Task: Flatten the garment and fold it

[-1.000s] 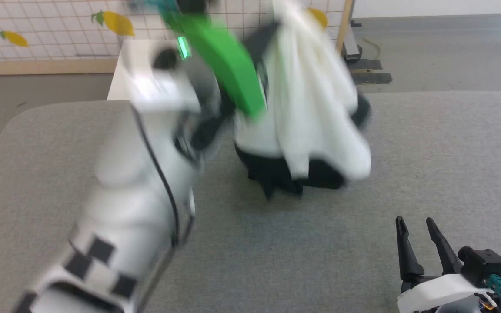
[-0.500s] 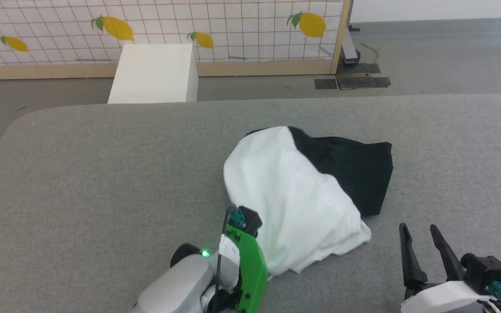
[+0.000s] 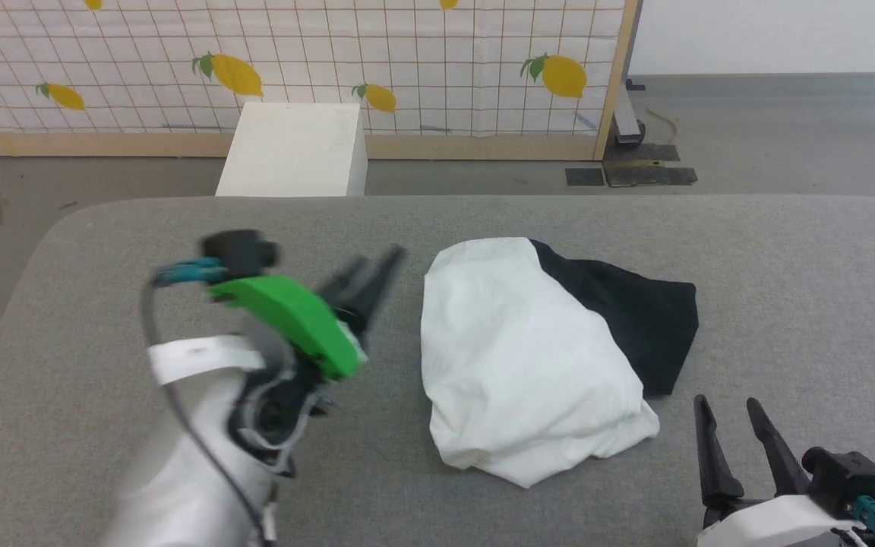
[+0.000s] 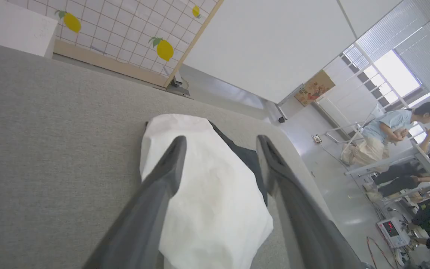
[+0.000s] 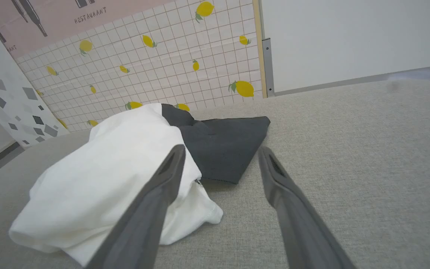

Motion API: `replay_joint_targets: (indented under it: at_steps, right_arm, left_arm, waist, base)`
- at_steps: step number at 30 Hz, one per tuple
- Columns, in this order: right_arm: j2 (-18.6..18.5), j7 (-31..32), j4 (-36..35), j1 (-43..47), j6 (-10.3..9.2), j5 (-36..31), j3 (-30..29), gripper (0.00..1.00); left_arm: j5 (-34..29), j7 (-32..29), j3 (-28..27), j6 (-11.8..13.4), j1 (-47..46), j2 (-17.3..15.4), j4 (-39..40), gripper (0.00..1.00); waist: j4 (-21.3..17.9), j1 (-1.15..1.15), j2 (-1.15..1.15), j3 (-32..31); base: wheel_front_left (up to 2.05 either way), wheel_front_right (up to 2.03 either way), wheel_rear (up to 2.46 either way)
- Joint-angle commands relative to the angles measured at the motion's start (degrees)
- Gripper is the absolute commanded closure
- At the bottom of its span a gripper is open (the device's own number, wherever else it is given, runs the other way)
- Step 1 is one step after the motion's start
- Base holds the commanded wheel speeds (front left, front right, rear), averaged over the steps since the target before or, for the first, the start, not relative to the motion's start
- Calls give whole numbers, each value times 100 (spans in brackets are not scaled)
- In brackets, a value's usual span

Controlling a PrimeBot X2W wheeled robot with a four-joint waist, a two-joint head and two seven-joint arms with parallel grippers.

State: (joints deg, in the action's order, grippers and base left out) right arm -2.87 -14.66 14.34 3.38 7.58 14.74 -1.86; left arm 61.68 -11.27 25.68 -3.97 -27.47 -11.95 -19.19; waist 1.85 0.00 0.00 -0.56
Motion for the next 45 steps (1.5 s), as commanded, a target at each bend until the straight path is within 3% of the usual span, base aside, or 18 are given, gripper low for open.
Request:
replay_joint_targets:
  at_steps: [1, 8, 12, 16, 20, 24, 33, 37, 45]
  right_arm:
    - [0, -33, 13, -2, -9, 50, 5, 0]
    - [0, -33, 16, -25, -9, 131, 25, 0]
    - [0, -34, 74, -77, -9, 215, 0, 0]
    - [0, 28, 248, -262, -9, 182, -108, 0]
    - [0, 395, 498, -743, -9, 202, -298, 0]
    - [0, 1281, 739, -1563, -9, -131, -615, 0]
    - [0, 4699, 1121, -3289, -9, -1767, -855, 0]
    - [-32, 5911, 1117, -3451, -9, -2124, -712, 0]
    - [-166, 7205, 945, -3081, -9, -1851, -348, 0]
  left_arm:
    - [-165, 350, -169, 86, 149, -193, 50, 0]
    - [-1479, 2340, -696, 850, 759, -851, 171, 0]
    - [-2198, 2608, -921, 1209, 1188, -988, 436, 0]
    - [-3016, 2623, -1421, 1363, 1617, -818, 1130, 0]
    - [-3480, 2625, -1890, 1177, 2015, -514, 1498, 0]
    - [-3855, 2625, -2099, 964, 2244, -272, 1675, 0]
    - [-4418, 2626, -2306, 491, 2111, 138, 1854, 0]
    - [-4544, 2626, -2375, 282, 1976, 308, 1836, 0]
    - [-4655, 2626, -2541, -16, 1835, 551, 1695, 0]
  waist:
    - [11, 0, 0, -22]
    - [62, 0, 0, 32]
    - [106, 0, 0, 169]
    - [171, 0, 0, 372]
    - [236, 0, 0, 580]
    - [296, 0, 0, 788]
    - [606, 0, 0, 1332]
    - [765, 0, 0, 1519]
    - [907, 0, 0, 1736]
  base:
    - [0, 0, 0]
    - [0, 0, 0]
    - [0, 0, 0]
    - [0, 0, 0]
    - [0, 0, 0]
    - [0, 0, 0]
    - [0, 0, 0]
    - [0, 0, 0]
    - [0, 0, 0]
